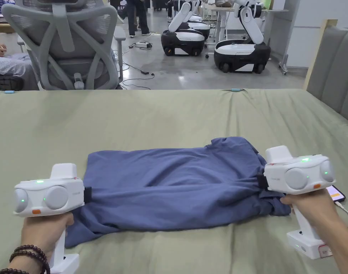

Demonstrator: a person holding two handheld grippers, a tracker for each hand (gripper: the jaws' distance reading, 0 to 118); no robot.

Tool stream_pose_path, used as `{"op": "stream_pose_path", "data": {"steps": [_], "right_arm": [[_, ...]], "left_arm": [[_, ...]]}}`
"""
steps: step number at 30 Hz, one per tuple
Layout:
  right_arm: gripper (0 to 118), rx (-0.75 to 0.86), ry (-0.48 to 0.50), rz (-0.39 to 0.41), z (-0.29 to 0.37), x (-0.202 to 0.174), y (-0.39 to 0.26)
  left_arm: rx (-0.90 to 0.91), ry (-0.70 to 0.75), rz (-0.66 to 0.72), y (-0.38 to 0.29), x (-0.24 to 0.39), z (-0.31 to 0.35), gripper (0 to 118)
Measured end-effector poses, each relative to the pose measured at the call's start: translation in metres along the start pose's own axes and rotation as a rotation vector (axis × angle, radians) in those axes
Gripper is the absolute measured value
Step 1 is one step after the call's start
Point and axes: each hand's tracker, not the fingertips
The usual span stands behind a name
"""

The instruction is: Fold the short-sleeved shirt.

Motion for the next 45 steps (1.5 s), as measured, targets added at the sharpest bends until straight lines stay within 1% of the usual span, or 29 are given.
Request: {"op": "stream_pose_path", "data": {"steps": [5,6,7,8,9,10,11,12,13,15,16,17,18,19,20,21,22,27,30,31,32,33,34,36,39,40,41,42,45], "right_arm": [[10,-0.041,-0.025,0.000,-0.042,-0.005,-0.015],[20,-0.017,-0.032,-0.007,-0.041,-0.005,-0.016],[48,0.006,-0.040,-0.016,-0.039,-0.003,-0.017],[75,0.007,-0.043,-0.021,-0.036,-0.001,-0.016],[101,0.006,-0.040,-0.035,-0.032,0.001,-0.017],[118,0.007,-0.029,-0.054,-0.024,0.002,-0.019],[116,0.035,-0.011,-0.067,-0.014,0.003,-0.023],[113,0.075,0.008,-0.061,-0.002,0.003,-0.025],[113,0.075,0.003,-0.073,0.007,0.001,-0.031],[108,0.069,0.004,-0.085,0.027,-0.002,-0.045],[94,0.072,0.013,-0.088,0.035,-0.004,-0.053],[74,0.080,0.032,-0.085,0.048,-0.011,-0.055],[45,0.085,0.043,-0.082,0.055,-0.014,-0.062],[4,0.082,0.046,-0.081,0.061,-0.017,-0.067],[0,0.077,0.049,-0.074,0.064,-0.020,-0.072],[0,0.077,0.042,-0.069,0.065,-0.024,-0.074],[0,0.082,0.037,-0.063,0.068,-0.027,-0.077],[0,0.085,0.067,-0.051,0.086,-0.035,-0.080],[0,0.094,0.083,-0.054,0.095,-0.034,-0.079],[0,0.098,0.094,-0.057,0.097,-0.035,-0.079],[0,0.103,0.101,-0.061,0.099,-0.036,-0.079],[0,0.105,0.101,-0.061,0.100,-0.035,-0.081],[0,0.104,0.101,-0.058,0.100,-0.036,-0.081],[0,0.097,0.100,-0.053,0.100,-0.036,-0.082],[0,0.082,0.101,-0.063,0.098,-0.031,-0.086],[0,0.077,0.097,-0.062,0.098,-0.030,-0.086],[0,0.073,0.091,-0.063,0.098,-0.028,-0.087],[0,0.071,0.089,-0.065,0.097,-0.025,-0.087],[0,0.065,0.083,-0.085,0.090,-0.015,-0.083]], "left_arm": [[-0.063,-0.005,0.004,-0.010,-0.005,-0.043,0],[-0.058,-0.003,-0.004,-0.010,-0.004,-0.041,0],[-0.052,-0.002,-0.011,-0.007,-0.003,-0.038,1],[-0.050,-0.004,-0.013,-0.007,-0.003,-0.035,8],[-0.039,-0.012,-0.015,-0.005,-0.005,-0.030,22],[-0.019,-0.018,-0.019,-0.004,-0.005,-0.023,66],[0.001,-0.001,-0.021,-0.004,-0.005,-0.016,99],[0.024,0.032,-0.024,-0.005,-0.006,-0.008,118],[0.055,0.041,-0.028,-0.007,-0.007,0.002,111],[0.115,0.011,-0.027,-0.015,-0.010,0.028,111],[0.105,0.003,-0.023,-0.020,-0.011,0.038,111],[0.097,0.001,-0.019,-0.026,-0.012,0.046,110],[0.096,0.000,-0.014,-0.033,-0.014,0.054,100],[0.092,0.001,-0.016,-0.039,-0.016,0.059,75],[0.084,0.005,-0.024,-0.043,-0.012,0.063,40],[0.078,0.020,-0.034,-0.049,-0.013,0.067,6],[0.073,0.034,-0.042,-0.054,-0.014,0.070,0],[0.048,-0.007,-0.012,-0.075,-0.020,0.084,0],[0.043,0.021,-0.017,-0.078,-0.015,0.077,2],[0.037,0.024,-0.018,-0.078,-0.014,0.072,29],[0.009,0.015,-0.019,-0.076,-0.012,0.062,63],[-0.033,0.005,-0.014,-0.077,-0.011,0.054,86],[-0.047,-0.004,-0.001,-0.078,-0.011,0.047,96],[-0.043,-0.016,0.010,-0.077,-0.008,0.034,80],[-0.051,0.024,-0.035,-0.082,0.002,0.021,78],[-0.053,0.032,-0.036,-0.080,0.003,0.023,70],[-0.046,0.032,-0.041,-0.078,0.005,0.028,43],[-0.022,0.010,-0.047,-0.074,0.005,0.033,7],[-0.018,0.015,-0.080,-0.066,0.000,0.040,5]]}}
